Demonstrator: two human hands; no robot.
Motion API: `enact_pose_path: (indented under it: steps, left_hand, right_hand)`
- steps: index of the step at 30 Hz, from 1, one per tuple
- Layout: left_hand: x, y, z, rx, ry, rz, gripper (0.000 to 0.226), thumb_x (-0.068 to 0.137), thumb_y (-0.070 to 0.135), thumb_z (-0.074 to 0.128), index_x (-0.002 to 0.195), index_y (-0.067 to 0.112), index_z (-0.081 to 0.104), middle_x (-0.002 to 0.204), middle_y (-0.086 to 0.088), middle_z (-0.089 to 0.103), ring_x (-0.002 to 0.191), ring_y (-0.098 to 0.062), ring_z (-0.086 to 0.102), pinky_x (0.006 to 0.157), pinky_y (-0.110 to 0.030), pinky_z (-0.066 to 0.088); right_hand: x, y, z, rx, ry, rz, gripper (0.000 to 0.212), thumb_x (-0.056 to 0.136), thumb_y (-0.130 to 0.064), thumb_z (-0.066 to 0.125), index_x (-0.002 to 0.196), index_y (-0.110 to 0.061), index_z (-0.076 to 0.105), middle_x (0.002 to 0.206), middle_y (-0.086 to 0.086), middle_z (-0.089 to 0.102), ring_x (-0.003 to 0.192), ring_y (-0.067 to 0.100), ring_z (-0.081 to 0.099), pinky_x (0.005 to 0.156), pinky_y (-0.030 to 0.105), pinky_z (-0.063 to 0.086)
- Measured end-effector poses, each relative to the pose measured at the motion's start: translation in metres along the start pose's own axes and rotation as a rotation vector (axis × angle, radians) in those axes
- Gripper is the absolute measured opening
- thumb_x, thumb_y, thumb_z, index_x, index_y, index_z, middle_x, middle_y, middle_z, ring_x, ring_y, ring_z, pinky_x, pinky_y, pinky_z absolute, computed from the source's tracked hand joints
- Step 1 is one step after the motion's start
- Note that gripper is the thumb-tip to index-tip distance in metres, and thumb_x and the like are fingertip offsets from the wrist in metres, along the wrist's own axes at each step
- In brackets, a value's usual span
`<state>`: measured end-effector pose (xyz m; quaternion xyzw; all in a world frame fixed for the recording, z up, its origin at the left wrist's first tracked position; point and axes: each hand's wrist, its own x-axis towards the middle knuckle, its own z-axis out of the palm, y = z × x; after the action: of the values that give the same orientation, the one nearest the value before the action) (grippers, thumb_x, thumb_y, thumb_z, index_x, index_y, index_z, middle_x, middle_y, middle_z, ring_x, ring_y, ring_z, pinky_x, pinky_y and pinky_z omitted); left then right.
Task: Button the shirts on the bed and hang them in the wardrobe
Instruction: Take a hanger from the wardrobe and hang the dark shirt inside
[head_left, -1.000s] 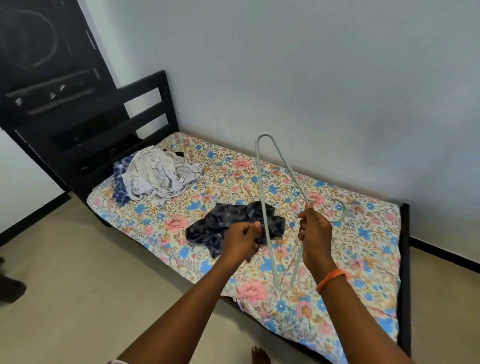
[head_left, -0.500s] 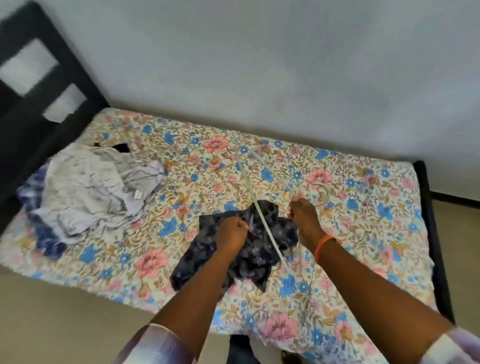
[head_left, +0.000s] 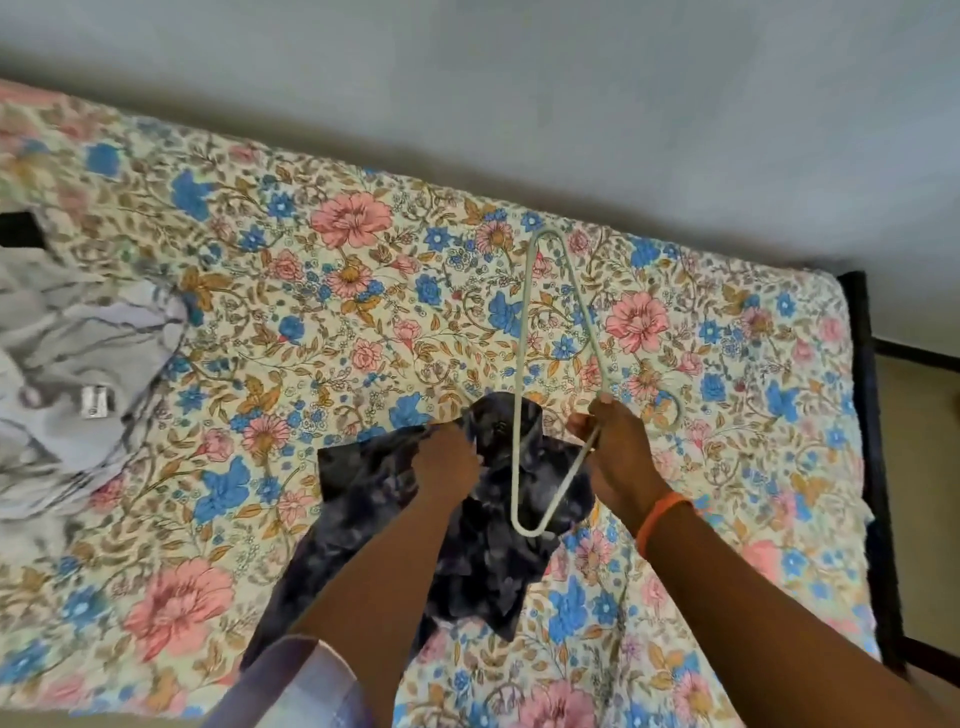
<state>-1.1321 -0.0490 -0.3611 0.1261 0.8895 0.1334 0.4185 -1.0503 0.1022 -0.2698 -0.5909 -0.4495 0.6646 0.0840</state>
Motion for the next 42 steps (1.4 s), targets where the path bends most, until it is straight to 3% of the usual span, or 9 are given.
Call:
enact_pose_path:
  steps: [2,5,12,15,19,25,31,38,42]
  left_hand:
    - [0.003,-0.006,0.003,-0.059,0.048,0.006,0.006,0.094,0.014,0.059,0.092,0.009,0.057,0.086,-0.008,0.060,0.078,-0.026,0.059,0.066,-0.038,0.048]
    - [-0.009,-0.003,-0.008,-0.226,0.193,0.091,0.027,0.092,0.002,0.050,0.067,0.009,0.044,0.066,-0.005,0.045,0.061,-0.024,0.042,0.059,-0.033,0.030]
    - [-0.090,0.044,-0.119,-0.460,0.306,0.316,0.023,0.102,0.006,0.039,0.111,0.000,0.059,0.099,-0.016,0.057,0.084,-0.033,0.054,0.072,-0.047,0.042]
    - [-0.136,0.058,-0.168,-0.549,0.277,0.394,0.020,0.102,0.010,0.037,0.105,0.010,0.057,0.086,-0.014,0.054,0.066,-0.025,0.048,0.062,-0.038,0.038]
    - [-0.214,0.074,-0.226,-0.740,0.206,0.474,0.027,0.092,0.017,0.042,0.078,0.035,0.056,0.081,-0.008,0.054,0.071,-0.023,0.050,0.066,-0.038,0.039]
    - [-0.331,0.105,-0.277,-0.696,0.387,0.537,0.018,0.084,0.014,0.046,0.071,0.025,0.052,0.063,0.012,0.050,0.064,-0.012,0.044,0.065,-0.032,0.035]
    - [-0.418,0.139,-0.310,-0.679,0.591,0.598,0.017,0.097,0.009,0.046,0.084,0.018,0.054,0.072,0.003,0.049,0.067,-0.013,0.045,0.060,-0.026,0.036]
    - [-0.472,0.164,-0.311,-0.506,0.607,0.736,0.021,0.100,0.026,0.053,0.081,0.019,0.048,0.067,0.010,0.044,0.055,-0.002,0.039,0.058,-0.021,0.035]
    - [-0.485,0.169,-0.308,-0.418,0.646,0.713,0.019,0.102,0.027,0.050,0.086,0.015,0.049,0.069,0.009,0.049,0.054,0.000,0.041,0.056,-0.016,0.035]
  right_hand:
    - [0.001,0.001,-0.001,0.115,0.011,0.024,0.014,0.106,-0.012,0.039,0.101,-0.010,0.051,0.079,0.004,0.047,0.068,0.017,0.052,0.078,0.032,0.049]
    - [-0.008,-0.011,-0.003,0.253,-0.034,0.085,0.015,0.105,-0.015,0.040,0.097,-0.012,0.053,0.081,0.008,0.052,0.083,0.024,0.057,0.081,0.038,0.048]
    - [-0.060,-0.108,0.004,0.597,-0.190,0.041,0.033,0.106,-0.026,0.037,0.076,-0.017,0.048,0.074,0.006,0.058,0.089,0.025,0.060,0.101,0.053,0.036]
    - [-0.093,-0.152,0.008,0.726,-0.311,-0.001,0.037,0.105,-0.029,0.038,0.070,-0.016,0.046,0.067,0.005,0.052,0.080,0.025,0.058,0.097,0.059,0.039]
    - [-0.148,-0.203,0.007,0.827,-0.466,-0.050,0.037,0.100,-0.027,0.040,0.065,-0.017,0.045,0.063,0.003,0.044,0.067,0.022,0.052,0.091,0.059,0.045]
    - [-0.224,-0.256,-0.018,0.904,-0.617,-0.073,0.038,0.100,-0.033,0.036,0.065,-0.018,0.042,0.061,0.000,0.041,0.061,0.018,0.046,0.084,0.052,0.047]
    - [-0.263,-0.275,-0.044,0.908,-0.640,-0.098,0.039,0.100,-0.033,0.034,0.064,-0.018,0.040,0.056,-0.001,0.038,0.060,0.016,0.041,0.082,0.044,0.044]
    - [-0.293,-0.284,-0.048,1.020,-0.624,-0.092,0.041,0.099,-0.033,0.030,0.061,-0.019,0.038,0.055,-0.001,0.035,0.054,0.016,0.037,0.086,0.042,0.044]
    - [-0.304,-0.284,-0.043,0.967,-0.616,-0.141,0.040,0.097,-0.032,0.030,0.060,-0.020,0.038,0.054,-0.002,0.032,0.053,0.016,0.035,0.076,0.037,0.043]
